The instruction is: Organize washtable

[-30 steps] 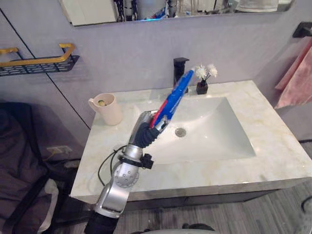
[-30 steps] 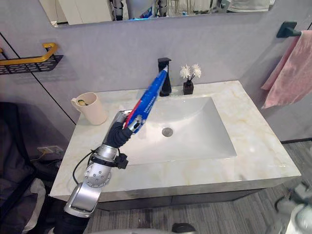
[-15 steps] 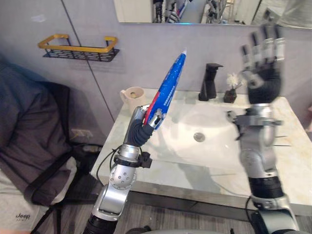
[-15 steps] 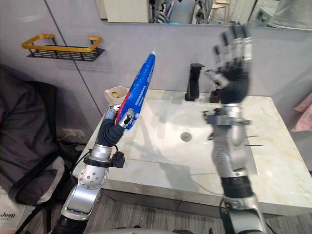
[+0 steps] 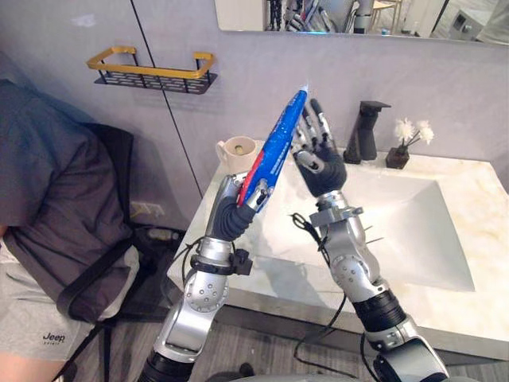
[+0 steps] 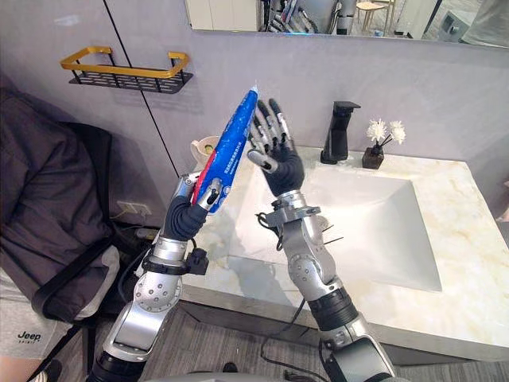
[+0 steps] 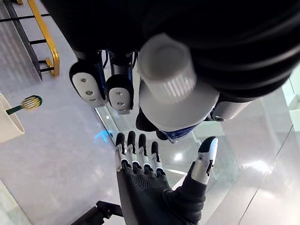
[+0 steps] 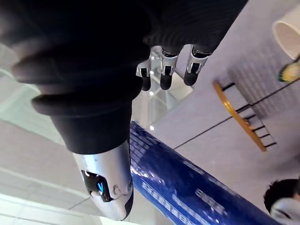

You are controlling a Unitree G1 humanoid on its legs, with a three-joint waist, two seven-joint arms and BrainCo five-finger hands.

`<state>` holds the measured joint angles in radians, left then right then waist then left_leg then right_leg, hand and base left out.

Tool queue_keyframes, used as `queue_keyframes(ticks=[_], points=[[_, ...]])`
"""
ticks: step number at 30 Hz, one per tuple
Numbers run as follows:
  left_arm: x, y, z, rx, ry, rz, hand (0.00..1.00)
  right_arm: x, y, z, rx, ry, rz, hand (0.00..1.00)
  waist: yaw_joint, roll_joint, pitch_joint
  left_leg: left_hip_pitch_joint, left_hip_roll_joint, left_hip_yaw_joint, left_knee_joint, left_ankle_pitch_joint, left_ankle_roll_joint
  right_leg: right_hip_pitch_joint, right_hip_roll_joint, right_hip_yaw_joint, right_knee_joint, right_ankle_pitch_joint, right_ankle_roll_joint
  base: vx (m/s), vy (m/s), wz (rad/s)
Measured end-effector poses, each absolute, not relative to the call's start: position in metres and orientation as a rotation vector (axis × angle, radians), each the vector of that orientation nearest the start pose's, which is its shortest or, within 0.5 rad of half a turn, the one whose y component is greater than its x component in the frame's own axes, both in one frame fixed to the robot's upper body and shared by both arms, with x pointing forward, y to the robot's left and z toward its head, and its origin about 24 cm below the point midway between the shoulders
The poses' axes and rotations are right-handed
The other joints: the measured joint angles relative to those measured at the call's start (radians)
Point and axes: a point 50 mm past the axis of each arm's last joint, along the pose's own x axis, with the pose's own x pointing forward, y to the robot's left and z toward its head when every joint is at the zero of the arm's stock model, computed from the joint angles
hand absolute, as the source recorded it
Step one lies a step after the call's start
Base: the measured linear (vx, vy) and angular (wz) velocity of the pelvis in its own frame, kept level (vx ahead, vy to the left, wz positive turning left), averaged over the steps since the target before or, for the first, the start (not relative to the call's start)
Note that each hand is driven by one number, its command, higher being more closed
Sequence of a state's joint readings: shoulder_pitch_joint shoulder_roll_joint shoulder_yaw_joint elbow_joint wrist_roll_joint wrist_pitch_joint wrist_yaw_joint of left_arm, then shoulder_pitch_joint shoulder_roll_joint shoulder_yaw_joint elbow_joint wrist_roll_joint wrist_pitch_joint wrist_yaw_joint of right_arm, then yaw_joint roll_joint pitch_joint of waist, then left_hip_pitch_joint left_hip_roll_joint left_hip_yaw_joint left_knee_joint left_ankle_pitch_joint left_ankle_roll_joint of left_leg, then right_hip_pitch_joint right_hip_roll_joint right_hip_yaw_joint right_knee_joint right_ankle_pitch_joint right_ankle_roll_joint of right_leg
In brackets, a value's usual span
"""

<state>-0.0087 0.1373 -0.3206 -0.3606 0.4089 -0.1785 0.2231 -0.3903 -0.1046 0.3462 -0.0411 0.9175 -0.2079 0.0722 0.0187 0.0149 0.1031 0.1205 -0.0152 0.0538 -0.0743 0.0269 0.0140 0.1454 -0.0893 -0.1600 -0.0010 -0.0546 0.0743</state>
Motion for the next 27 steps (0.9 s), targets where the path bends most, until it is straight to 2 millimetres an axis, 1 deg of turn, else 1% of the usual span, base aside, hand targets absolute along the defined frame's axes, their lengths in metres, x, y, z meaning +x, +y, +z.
queue_keyframes(ticks=[2, 5, 6, 9, 14, 19, 27], points=[[0.225, 0.092, 0.132, 0.396, -0.609, -0.103, 1.00, 0.288, -0.061, 0.156, 0.812, -0.369, 0.585, 0.00, 0.001, -0.003, -0.002, 0.001, -0.002, 0.002, -0.012, 0.008, 0.001, -0.007, -0.001, 0.000, 0.000, 0.002, 0.003, -0.02, 0.009, 0.00], [0.226, 0.090, 0.128, 0.415, -0.588, -0.110, 1.00, 0.290, -0.055, 0.146, 0.837, -0.304, 0.602, 0.00, 0.000, -0.013, -0.004, 0.000, -0.005, 0.003, -0.019, 0.011, 0.001, -0.010, -0.001, 0.002, -0.002, 0.006, 0.004, 0.00, 0.000, -0.01], [0.227, 0.088, 0.124, 0.418, -0.572, -0.125, 1.00, 0.289, -0.051, 0.144, 0.840, -0.285, 0.617, 1.00, 0.000, -0.016, -0.005, 0.001, -0.006, 0.004, -0.019, 0.011, 0.001, -0.010, -0.001, 0.002, -0.002, 0.006, 0.004, 0.00, 0.000, 0.00], [0.227, 0.082, 0.116, 0.428, -0.542, -0.156, 1.00, 0.286, -0.043, 0.140, 0.854, -0.247, 0.645, 1.00, 0.000, -0.017, -0.006, 0.001, -0.006, 0.004, -0.019, 0.011, 0.001, -0.011, -0.001, 0.003, -0.002, 0.006, 0.004, 0.00, 0.000, 0.00], [0.227, 0.079, 0.112, 0.427, -0.529, -0.172, 1.00, 0.286, -0.042, 0.139, 0.868, -0.235, 0.651, 1.00, -0.002, -0.017, -0.006, 0.001, -0.003, 0.007, -0.019, 0.011, 0.001, -0.013, -0.001, 0.005, -0.005, 0.008, 0.001, 0.00, 0.000, 0.00], [0.228, 0.080, 0.109, 0.431, -0.518, -0.173, 1.00, 0.286, -0.042, 0.138, 0.868, -0.228, 0.661, 1.00, -0.001, -0.017, -0.006, -0.001, -0.002, 0.019, -0.019, 0.011, 0.001, -0.013, 0.000, 0.021, -0.024, 0.022, 0.000, -0.02, -0.010, -0.09], [0.228, 0.081, 0.102, 0.437, -0.486, -0.174, 1.00, 0.285, -0.040, 0.138, 0.869, -0.230, 0.670, 1.00, -0.003, -0.019, -0.007, -0.001, -0.003, 0.023, -0.019, 0.012, 0.001, -0.013, 0.000, 0.025, -0.022, 0.024, 0.002, 0.00, -0.003, -0.02]])
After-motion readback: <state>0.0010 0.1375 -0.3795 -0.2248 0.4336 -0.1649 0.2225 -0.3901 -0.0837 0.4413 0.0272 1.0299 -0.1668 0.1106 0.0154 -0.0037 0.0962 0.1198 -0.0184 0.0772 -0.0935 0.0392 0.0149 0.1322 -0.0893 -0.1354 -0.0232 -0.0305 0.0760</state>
